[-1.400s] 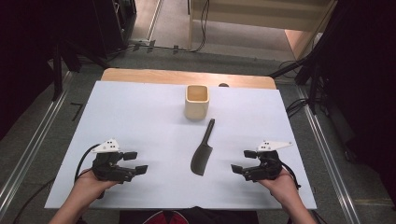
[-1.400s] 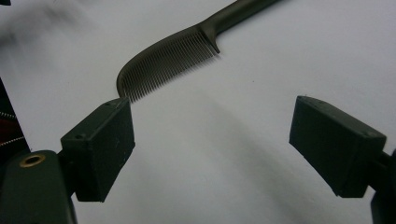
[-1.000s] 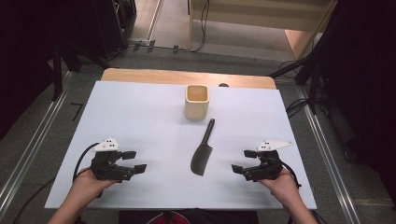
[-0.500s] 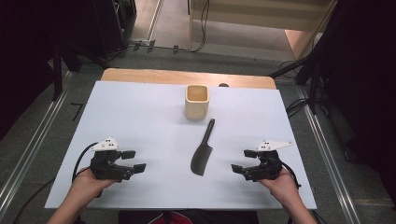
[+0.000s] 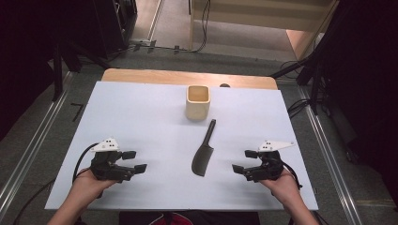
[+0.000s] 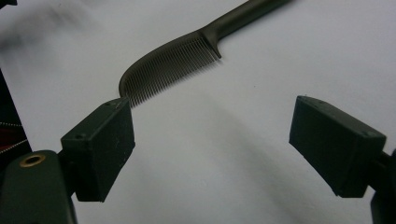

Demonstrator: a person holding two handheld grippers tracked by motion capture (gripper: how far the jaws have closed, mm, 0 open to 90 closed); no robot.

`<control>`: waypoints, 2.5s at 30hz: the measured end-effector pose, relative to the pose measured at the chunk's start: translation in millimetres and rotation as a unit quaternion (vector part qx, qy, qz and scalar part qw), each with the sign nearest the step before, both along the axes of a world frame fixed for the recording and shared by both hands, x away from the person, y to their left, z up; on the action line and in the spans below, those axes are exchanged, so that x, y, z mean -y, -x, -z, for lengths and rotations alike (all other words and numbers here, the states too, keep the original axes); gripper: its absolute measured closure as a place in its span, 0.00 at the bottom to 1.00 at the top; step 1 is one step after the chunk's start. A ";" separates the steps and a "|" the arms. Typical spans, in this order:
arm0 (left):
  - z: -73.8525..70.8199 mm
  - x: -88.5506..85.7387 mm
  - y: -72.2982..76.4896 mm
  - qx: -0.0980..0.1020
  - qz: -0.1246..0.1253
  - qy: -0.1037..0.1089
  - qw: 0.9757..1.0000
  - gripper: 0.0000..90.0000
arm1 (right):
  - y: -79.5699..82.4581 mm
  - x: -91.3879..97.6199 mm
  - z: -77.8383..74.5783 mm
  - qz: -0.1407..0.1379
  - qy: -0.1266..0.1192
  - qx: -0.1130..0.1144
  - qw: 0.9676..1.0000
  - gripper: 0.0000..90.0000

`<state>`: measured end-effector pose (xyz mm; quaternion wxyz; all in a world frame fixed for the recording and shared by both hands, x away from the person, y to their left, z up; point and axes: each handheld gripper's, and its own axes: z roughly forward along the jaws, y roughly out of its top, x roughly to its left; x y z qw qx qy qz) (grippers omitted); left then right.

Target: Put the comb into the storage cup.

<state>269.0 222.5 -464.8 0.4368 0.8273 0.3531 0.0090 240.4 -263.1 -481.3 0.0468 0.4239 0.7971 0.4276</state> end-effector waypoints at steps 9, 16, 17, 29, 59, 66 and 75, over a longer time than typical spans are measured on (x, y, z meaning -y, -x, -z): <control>0.4 -0.1 -0.7 0.000 -0.002 0.003 1.000 0.29 | -1.8 -0.6 -4.8 0.001 -0.011 0.009 1.000 0.14; 0.3 -0.2 -0.9 -0.004 -0.002 0.002 1.000 0.29 | -9.7 -4.2 -13.0 0.007 -0.012 0.020 1.000 0.14; 0.3 -0.2 -1.0 -0.006 -0.002 0.003 1.000 0.29 | -11.1 -4.7 -14.0 0.006 -0.015 0.022 1.000 0.14; 0.2 0.0 -0.9 -0.004 -0.003 0.002 1.000 0.29 | -21.6 -11.4 -25.4 0.004 -0.006 0.033 0.999 0.15; 0.5 -2.0 -1.7 -0.003 -0.006 -0.002 1.000 0.29 | -56.5 -35.5 -44.3 0.012 -0.006 0.055 0.998 0.15; 0.6 -2.4 -1.9 -0.003 -0.007 0.001 1.000 0.29 | -65.9 -45.1 -44.7 0.006 -0.006 0.055 0.998 0.15; 0.6 -2.2 -2.3 -0.003 -0.006 0.001 1.000 0.29 | -77.2 -52.6 -44.8 0.003 -0.012 0.049 0.999 0.15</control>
